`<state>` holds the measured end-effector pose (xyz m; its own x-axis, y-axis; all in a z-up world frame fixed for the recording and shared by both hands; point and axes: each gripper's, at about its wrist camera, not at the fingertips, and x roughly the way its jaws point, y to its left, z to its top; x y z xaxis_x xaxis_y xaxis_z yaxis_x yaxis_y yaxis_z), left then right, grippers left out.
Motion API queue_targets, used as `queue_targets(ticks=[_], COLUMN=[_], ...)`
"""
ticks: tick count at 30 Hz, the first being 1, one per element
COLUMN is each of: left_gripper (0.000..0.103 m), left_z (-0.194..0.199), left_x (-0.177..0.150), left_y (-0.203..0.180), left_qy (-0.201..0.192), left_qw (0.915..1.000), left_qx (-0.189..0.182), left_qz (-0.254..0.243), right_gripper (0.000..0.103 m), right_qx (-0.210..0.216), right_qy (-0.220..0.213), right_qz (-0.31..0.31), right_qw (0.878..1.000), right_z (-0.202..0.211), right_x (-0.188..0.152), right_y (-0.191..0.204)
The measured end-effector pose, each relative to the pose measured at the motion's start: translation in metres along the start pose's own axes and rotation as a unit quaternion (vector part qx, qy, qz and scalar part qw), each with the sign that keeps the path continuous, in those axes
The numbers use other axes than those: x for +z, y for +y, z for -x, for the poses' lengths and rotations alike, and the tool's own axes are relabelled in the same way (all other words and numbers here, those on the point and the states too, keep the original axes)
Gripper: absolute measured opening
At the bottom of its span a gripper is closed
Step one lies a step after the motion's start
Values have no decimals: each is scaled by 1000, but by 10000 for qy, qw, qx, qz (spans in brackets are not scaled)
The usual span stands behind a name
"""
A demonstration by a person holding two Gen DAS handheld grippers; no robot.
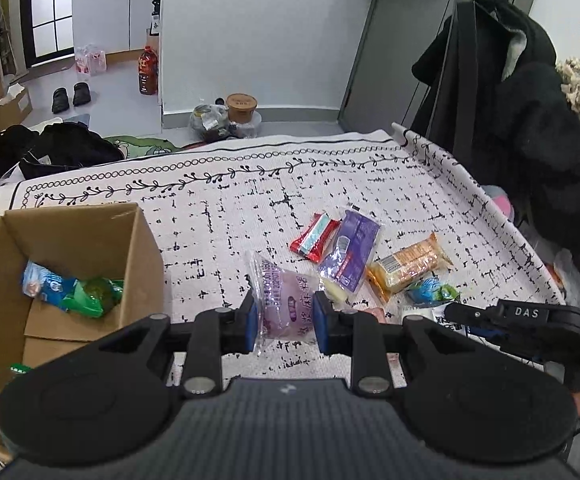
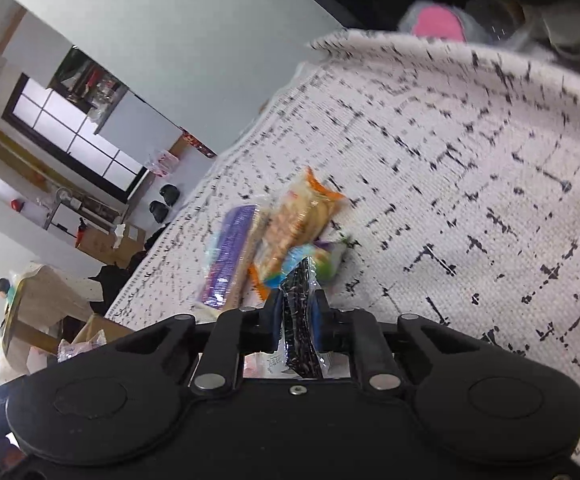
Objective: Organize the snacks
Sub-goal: 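Grasp the pink packet with the left tool while the right grasps the white packet, then carry both packets over the box and open both tools to drop them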
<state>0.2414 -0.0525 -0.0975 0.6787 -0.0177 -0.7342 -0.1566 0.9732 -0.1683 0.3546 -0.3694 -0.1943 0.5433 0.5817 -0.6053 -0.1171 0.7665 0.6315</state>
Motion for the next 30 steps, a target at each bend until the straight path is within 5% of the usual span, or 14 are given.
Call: queue_targets(ticks=[30], left_gripper=[27], left_z=[69], left_x=[-15], left_y=[83], left_qy=[-512], left_qw=[9964], left_qx=[104], left_qz=[670], right_gripper=[14], right_qx=[667], right_qy=[-313], right_qz=[1069], right_qw=[9915], right_z=[12], right_x=[-37], right_y=[147])
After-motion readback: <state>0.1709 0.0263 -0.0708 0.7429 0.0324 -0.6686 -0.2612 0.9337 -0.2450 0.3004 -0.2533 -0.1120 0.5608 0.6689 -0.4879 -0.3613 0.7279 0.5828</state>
